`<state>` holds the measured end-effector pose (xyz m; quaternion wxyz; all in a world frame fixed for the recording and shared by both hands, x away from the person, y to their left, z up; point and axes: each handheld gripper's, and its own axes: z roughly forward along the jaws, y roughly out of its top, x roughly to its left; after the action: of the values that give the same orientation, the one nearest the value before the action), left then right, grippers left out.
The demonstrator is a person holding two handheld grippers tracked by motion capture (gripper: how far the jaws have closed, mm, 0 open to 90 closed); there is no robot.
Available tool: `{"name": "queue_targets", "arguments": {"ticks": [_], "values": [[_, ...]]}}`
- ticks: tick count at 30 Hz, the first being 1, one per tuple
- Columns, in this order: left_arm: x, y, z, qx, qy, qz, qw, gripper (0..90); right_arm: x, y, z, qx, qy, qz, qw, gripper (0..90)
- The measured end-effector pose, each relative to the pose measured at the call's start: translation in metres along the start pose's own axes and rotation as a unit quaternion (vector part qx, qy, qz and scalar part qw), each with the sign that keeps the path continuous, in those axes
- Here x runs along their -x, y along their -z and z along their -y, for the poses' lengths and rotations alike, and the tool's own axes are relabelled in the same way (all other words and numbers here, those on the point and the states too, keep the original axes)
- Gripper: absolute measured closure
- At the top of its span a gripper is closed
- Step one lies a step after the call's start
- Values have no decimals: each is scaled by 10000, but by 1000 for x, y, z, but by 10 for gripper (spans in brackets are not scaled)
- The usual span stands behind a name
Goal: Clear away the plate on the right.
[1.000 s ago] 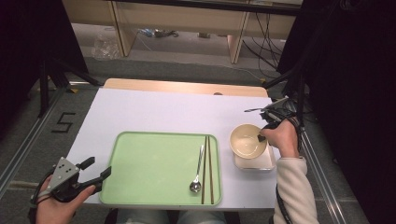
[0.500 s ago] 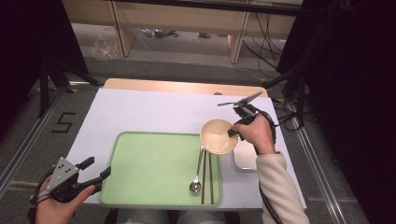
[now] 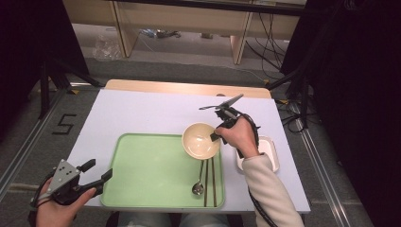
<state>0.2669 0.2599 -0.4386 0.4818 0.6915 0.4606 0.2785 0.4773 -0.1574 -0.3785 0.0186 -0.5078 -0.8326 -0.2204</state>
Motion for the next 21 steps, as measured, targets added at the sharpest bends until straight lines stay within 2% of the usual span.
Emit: {"name": "queue_targets", "arguments": {"ticks": [4, 5, 11, 14, 15, 16, 18, 19, 20, 21], "values": [[0, 1, 0, -2, 7, -7, 10000, 315, -14, -14, -4, -153, 144, -99, 9997, 855], [0, 1, 0, -1, 7, -8, 10000, 315, -19, -18, -5, -205, 113, -130, 9996, 855], [0, 1, 0, 2, 10, -4, 10000, 315, -32, -33, -8, -305, 284, -180, 9990, 855], [0, 1, 0, 1, 16, -4, 10000, 315, -36, -37, -8, -344, 222, -166, 9990, 855], [0, 1, 0, -3, 10, -5, 10000, 315, -37, -40, -7, -273, 191, -121, 9994, 855], [0, 1, 0, -4, 10, -6, 10000, 315, -37, -43, -7, -241, 299, -129, 9992, 855], [0, 1, 0, -5, 4, -6, 10000, 315, -41, -47, -8, -400, 188, -127, 9989, 855], [0, 1, 0, -5, 10, -8, 10000, 315, -40, -50, -7, -296, 252, -135, 9992, 854], [0, 1, 0, -5, 15, -6, 10000, 315, -41, -52, -7, -318, 257, -133, 9991, 855], [0, 1, 0, -9, 9, -8, 10000, 315, -45, -53, -7, -553, 145, -143, 9983, 854]]}}
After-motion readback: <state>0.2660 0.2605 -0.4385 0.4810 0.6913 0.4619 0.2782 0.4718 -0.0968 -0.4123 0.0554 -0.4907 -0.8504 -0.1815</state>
